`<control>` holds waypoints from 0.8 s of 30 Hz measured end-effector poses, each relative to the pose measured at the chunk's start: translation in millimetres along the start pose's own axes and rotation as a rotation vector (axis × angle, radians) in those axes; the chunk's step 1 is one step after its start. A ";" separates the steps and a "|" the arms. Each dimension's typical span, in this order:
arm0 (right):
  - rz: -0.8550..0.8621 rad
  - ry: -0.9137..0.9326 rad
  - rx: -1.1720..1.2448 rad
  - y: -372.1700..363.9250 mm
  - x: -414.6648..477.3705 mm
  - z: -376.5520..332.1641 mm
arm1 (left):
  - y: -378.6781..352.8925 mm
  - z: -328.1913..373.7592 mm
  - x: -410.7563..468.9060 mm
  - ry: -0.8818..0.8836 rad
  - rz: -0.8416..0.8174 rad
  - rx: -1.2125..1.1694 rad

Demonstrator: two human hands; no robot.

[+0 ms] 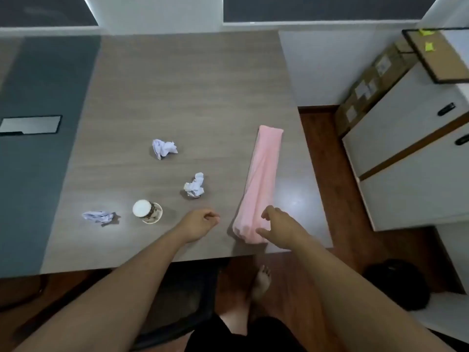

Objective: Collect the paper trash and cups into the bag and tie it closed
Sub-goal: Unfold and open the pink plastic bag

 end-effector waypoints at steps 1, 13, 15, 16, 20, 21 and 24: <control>-0.024 -0.005 -0.002 -7.4 1.0 4.1 | -16.2 -2.6 2.5 0.029 -0.009 -0.008; -0.054 0.078 -0.014 -77.6 15.0 40.6 | -128.8 -0.4 9.3 0.286 0.214 -0.372; 0.006 0.089 0.043 -72.1 15.5 42.9 | -126.5 9.2 5.9 0.294 0.187 -0.498; 0.046 0.085 0.093 -67.7 15.5 42.6 | -124.0 11.7 3.7 0.295 0.177 -0.547; 0.125 0.104 0.345 -42.0 13.7 32.4 | -106.6 25.0 -9.9 0.275 0.182 -0.676; 0.126 0.129 0.390 -36.0 14.1 29.8 | -101.0 28.7 -13.8 0.272 0.201 -0.714; 0.116 0.129 0.501 -17.8 14.5 23.7 | -84.6 37.2 -22.2 0.281 0.265 -0.778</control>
Point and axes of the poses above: each hand's wrist, its own x-axis towards the middle knuckle, its own y-axis out of the back of the hand, z = x × y, the point moved 2 cm from there along x, towards the middle knuckle, and after that the axes turned 12 degrees about z, right-handed, at the moved point
